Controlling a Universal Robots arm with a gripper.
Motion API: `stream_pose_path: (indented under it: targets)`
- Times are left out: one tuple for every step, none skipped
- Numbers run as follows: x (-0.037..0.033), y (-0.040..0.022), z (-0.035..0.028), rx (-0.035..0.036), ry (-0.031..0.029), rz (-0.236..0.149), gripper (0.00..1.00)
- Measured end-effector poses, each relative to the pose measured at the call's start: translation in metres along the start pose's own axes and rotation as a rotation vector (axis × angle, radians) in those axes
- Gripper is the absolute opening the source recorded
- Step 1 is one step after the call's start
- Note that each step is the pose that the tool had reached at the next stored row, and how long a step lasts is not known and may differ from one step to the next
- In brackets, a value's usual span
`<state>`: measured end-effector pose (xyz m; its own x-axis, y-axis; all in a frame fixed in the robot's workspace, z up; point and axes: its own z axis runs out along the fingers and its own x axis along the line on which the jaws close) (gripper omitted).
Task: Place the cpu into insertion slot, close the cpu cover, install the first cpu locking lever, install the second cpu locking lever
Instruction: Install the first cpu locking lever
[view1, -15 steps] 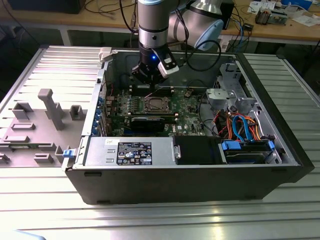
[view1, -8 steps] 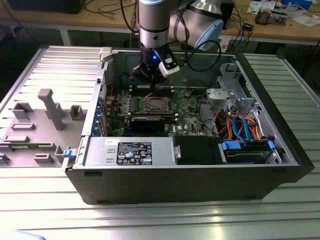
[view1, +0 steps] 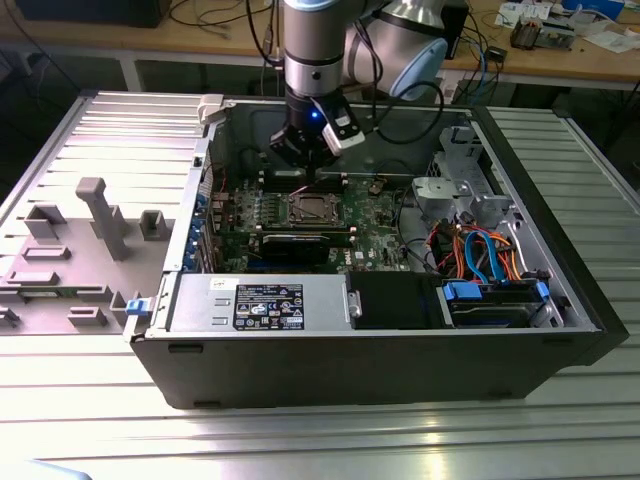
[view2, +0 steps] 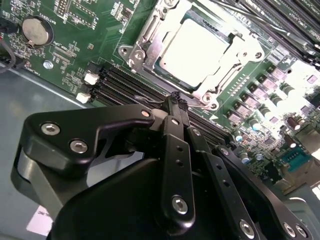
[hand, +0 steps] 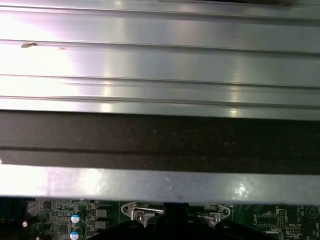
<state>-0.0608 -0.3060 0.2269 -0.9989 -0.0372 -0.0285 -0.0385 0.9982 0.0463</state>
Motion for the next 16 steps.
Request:
stream_pose_path:
  targets:
    - [-0.0010,-0.0001,0.0004,0.0001,0.0000,0.000,0.11]
    - [-0.0016,-0.0001,0.0008,0.0001,0.0000,0.000,0.11]
    - [-0.0026,-0.0001,0.0012,0.0002,0.0001,0.000,0.11]
    - [-0.0036,-0.0002,0.0015,0.0002,0.0002,0.000,0.11]
    - [-0.0055,-0.0003,0.0021,0.0001,0.0001,0.000,0.11]
    - [-0.0068,-0.0004,0.0025,0.0000,0.0000,0.000,0.11]
    - [-0.0117,-0.0007,0.0055,0.0001,0.0001,0.000,0.11]
    - [-0.0160,-0.0005,0.0112,0.0001,0.0001,0.000,0.11]
    - [-0.0207,-0.0008,0.0185,0.0001,0.0000,0.001,0.11]
    - [-0.0215,-0.0009,0.0205,0.0002,0.0000,0.001,0.11]
    - [-0.0215,-0.0009,0.0206,0.0002,0.0001,0.001,0.11]
    - [-0.0215,-0.0009,0.0206,0.0001,0.0000,0.001,0.11]
    - [-0.0215,-0.0009,0.0206,0.0001,0.0000,0.001,0.11]
    - [-0.0215,-0.0009,0.0206,0.0000,-0.0001,0.001,0.11]
    - [-0.0216,-0.0008,0.0204,-0.0001,-0.0001,0.001,0.11]
    - [-0.0216,-0.0008,0.0198,-0.0001,-0.0001,0.001,0.11]
